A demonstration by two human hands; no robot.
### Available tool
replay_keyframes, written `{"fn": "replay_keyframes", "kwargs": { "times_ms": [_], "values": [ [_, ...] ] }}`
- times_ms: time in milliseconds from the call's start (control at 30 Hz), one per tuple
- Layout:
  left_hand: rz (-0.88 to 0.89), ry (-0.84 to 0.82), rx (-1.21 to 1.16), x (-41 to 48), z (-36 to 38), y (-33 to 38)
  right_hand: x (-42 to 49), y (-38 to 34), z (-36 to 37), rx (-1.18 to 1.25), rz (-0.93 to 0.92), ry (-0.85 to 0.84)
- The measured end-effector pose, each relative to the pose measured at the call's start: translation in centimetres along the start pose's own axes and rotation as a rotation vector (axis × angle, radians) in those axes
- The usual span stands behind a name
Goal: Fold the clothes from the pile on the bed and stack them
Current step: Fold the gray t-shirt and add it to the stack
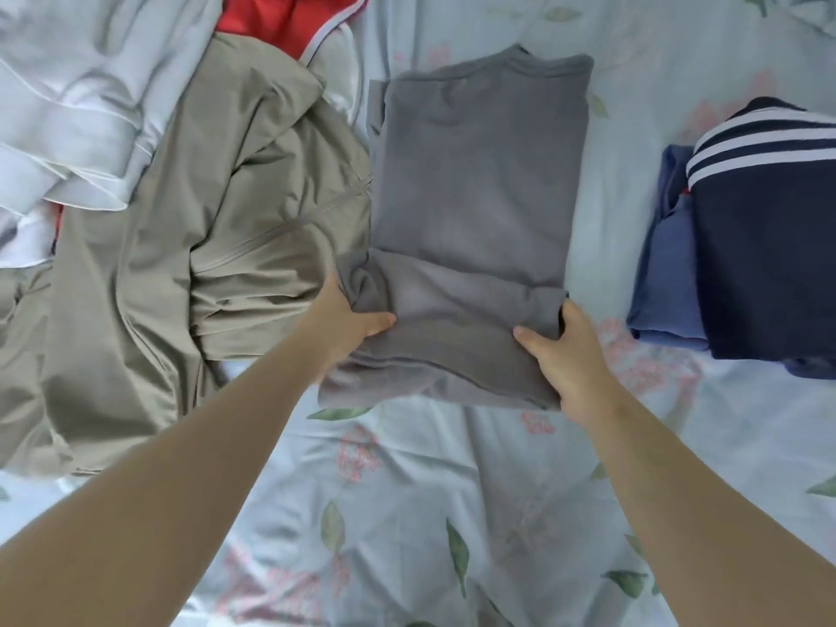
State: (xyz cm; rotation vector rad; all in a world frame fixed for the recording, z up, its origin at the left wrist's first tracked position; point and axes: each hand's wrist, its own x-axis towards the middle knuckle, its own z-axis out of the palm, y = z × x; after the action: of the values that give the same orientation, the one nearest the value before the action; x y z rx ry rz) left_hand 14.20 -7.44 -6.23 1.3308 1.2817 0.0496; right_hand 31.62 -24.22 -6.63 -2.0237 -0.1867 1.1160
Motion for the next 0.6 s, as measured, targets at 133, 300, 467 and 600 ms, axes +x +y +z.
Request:
{"fn": "replay_keyframes", "kwargs": {
  "times_ms": [133,300,467,600],
  "values": [
    [-0.127,-0.006,-0.029,-4.5,0.3,-3.0,-4.0,3.1,-1.1,-0.115,0.120,-0.009],
    [-0.068,0.180,0.546,-5.2,-1.7,-0.4,-5.1,0.9,-3.1,-0.404,0.099,0.119],
    [-0.292,-0.108,-0.132,-3.3,-3.7,8.1,-3.8,-6.3,-5.4,0.359,0.428,-0.148],
    [-0.181,-0.013,-0.634,0.3,-2.8,14.7,-0.2,-11.7,-6.3,0.879,0.314,0.011]
  ]
}}
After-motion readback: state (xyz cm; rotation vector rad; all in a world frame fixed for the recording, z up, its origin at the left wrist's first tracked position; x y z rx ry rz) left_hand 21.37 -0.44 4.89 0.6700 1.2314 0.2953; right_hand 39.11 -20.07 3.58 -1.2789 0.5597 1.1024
